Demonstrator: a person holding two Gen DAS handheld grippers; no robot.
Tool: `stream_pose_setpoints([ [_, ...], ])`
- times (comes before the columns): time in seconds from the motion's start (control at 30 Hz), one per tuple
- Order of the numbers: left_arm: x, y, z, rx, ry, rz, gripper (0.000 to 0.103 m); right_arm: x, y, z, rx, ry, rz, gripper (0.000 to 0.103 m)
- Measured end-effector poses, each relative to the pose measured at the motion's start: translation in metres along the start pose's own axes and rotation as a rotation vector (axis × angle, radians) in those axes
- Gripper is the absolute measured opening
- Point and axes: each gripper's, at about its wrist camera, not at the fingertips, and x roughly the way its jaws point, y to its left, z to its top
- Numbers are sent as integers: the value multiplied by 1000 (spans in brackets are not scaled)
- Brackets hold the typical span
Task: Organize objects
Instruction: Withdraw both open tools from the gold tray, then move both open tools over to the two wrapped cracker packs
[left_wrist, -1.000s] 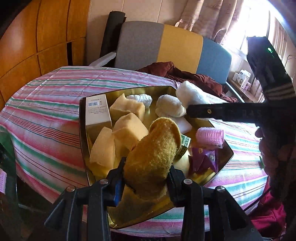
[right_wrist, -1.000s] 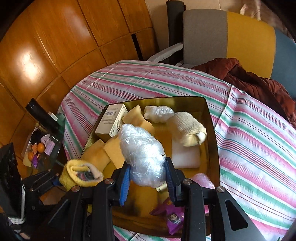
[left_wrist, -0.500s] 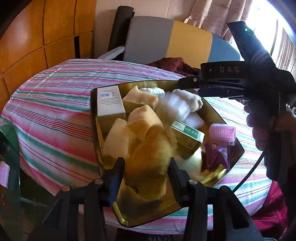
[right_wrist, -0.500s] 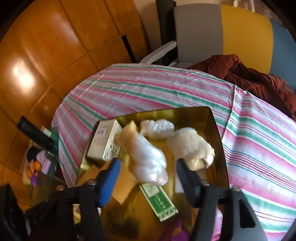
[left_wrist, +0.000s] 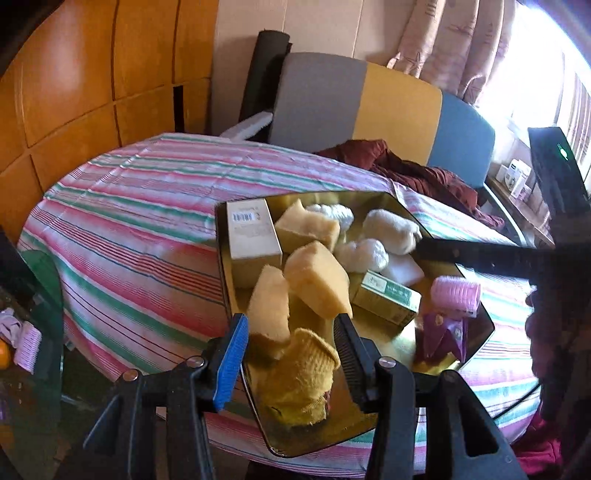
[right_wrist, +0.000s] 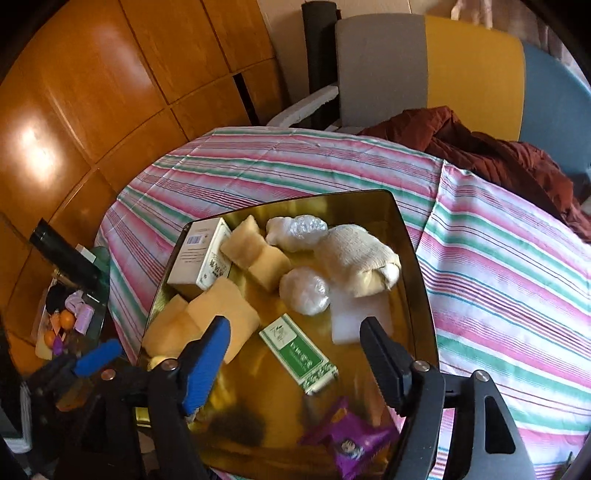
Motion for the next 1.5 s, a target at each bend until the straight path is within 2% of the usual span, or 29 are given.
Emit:
stream_pose_setpoints([
  [0.03, -2, 0, 1, 1, -5, 3, 48, -2, 2, -2, -6, -6, -4, 83],
  [0.17, -9, -3, 4, 15, -30, 11, 49, -9, 8, -10, -16, -10, -4, 88],
  [0.77, -26, -28, 5, 97, -72, 5, 49, -40, 10, -36, -28, -55, -57, 92],
  [1.23, -27, -68, 15, 215, -77, -42, 49, -64, -31, -48, 61, -85, -118, 95],
  [1.5, -25, -99, 19, 298, -78, -94, 49, -73, -65, -57, 137, -77, -176, 99],
])
